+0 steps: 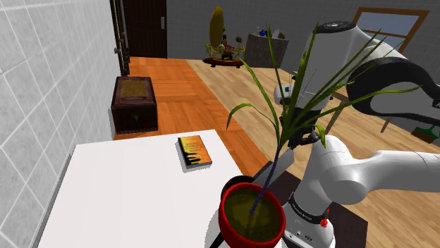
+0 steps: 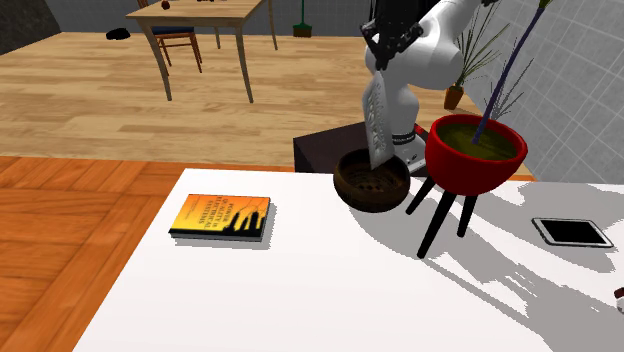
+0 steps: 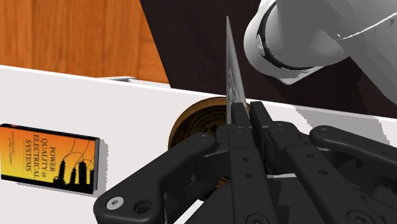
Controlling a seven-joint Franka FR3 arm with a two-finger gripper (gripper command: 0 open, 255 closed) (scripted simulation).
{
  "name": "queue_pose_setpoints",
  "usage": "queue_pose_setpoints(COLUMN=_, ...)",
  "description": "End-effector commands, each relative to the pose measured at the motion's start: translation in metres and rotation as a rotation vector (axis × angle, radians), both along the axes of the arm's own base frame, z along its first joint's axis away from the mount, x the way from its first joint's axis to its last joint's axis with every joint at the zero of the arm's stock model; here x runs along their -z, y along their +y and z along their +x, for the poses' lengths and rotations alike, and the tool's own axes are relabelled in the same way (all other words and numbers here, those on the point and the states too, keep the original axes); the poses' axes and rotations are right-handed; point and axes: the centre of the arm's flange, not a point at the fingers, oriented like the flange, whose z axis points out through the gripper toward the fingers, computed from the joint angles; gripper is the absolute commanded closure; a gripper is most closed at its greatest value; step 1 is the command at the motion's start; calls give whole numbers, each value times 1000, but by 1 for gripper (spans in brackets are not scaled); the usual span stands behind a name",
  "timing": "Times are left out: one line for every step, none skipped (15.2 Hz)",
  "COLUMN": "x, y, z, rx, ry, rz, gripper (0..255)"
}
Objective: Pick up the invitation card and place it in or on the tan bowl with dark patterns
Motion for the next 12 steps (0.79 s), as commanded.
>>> queue_pose_setpoints(x=10, y=1, z=0, rx=0, ry=0, rz=0, gripper=255)
queue_pose_setpoints(x=16, y=1, z=0, rx=0, ry=0, rz=0, gripper=255)
queue_pose_setpoints(x=21, y=1, z=0, rx=0, ry=0, rz=0, gripper=255)
queue_pose_setpoints(x=26, y=1, z=0, rx=0, ry=0, rz=0, gripper=255)
queue_pose_setpoints(x=32, y=1, z=0, rx=0, ry=0, rz=0, gripper=255)
queue_pose_setpoints(x=37, y=1, z=0, rx=0, ry=0, rz=0, gripper=255)
queue_pose_setpoints(x=42, y=1, z=0, rx=0, ry=0, rz=0, gripper=255)
queue_pose_setpoints(x=47, y=1, z=0, rx=0, ry=0, rz=0, gripper=255)
queue_pose_setpoints(x=53, y=1, z=0, rx=0, ry=0, rz=0, gripper=255)
queue_pose_setpoints(x=58, y=1, z=0, rx=0, ry=0, rz=0, gripper=255)
queue_pose_setpoints(x=63, y=1, z=0, rx=0, ry=0, rz=0, gripper=255)
queue_pose_setpoints(x=64, y=1, z=0, rx=0, ry=0, rz=0, gripper=255)
